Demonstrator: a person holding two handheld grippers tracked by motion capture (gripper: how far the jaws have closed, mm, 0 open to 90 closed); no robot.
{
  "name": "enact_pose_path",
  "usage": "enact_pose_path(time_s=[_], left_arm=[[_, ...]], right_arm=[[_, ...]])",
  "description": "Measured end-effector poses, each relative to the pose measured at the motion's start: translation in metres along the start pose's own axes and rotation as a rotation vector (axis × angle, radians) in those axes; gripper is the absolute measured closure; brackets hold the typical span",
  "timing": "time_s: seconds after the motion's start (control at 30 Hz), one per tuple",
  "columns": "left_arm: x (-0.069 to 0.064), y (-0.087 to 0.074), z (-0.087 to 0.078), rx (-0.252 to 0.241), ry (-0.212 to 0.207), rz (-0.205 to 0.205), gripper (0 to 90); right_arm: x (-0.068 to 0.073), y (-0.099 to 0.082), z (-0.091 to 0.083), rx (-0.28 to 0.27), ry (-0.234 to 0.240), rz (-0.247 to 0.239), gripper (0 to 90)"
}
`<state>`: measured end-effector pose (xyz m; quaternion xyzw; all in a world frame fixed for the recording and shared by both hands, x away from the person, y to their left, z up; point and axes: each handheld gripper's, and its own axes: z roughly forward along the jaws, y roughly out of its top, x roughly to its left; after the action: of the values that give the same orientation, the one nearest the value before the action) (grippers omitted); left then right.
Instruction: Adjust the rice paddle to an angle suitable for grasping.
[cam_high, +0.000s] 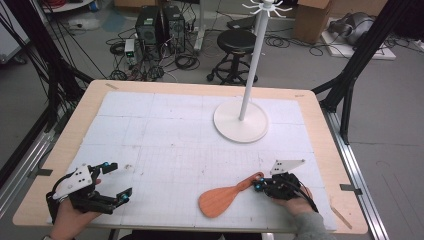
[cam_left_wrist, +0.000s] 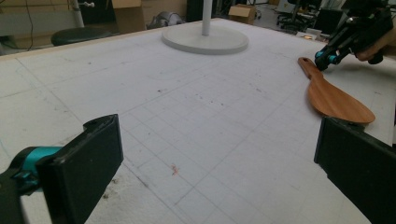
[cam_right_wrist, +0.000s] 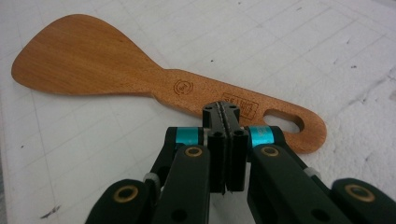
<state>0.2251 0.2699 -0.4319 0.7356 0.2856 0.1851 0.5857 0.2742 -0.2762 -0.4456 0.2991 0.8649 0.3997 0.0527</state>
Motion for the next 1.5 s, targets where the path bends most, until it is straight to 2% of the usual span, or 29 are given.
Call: enact_pose_path(time_s=[0.27,0.47,0.8,0.93,1.2,1.5], left_arm=[[0.0,0.0,0.002,0.007,-0.001,0.004,1.8],[0.0,0.0,0.001,0.003,0.002,0.007,1.8],[0.0,-0.001,0.001,0.013,0.008,0.008,1.8],[0.0,-0.001,0.001,0.013,0.008,0.006,1.8],[0.0,-0.002,0.001,0.014,0.008,0.004,1.8],[0.0,-0.002,0.003,0.022,0.006,0.002,1.8]], right_arm=[[-0.003,0.006,0.008,-0.011,0.003,-0.016,89.5],[-0.003,0.014,0.018,-0.017,-0.019,-0.019,89.5],[-0.005,0.026,0.03,-0.021,-0.028,-0.021,89.5],[-0.005,0.031,0.037,-0.027,-0.04,-0.039,89.5],[-0.004,0.039,0.045,-0.029,-0.044,-0.046,89.5],[0.0,0.056,0.064,-0.025,-0.044,-0.087,89.5]])
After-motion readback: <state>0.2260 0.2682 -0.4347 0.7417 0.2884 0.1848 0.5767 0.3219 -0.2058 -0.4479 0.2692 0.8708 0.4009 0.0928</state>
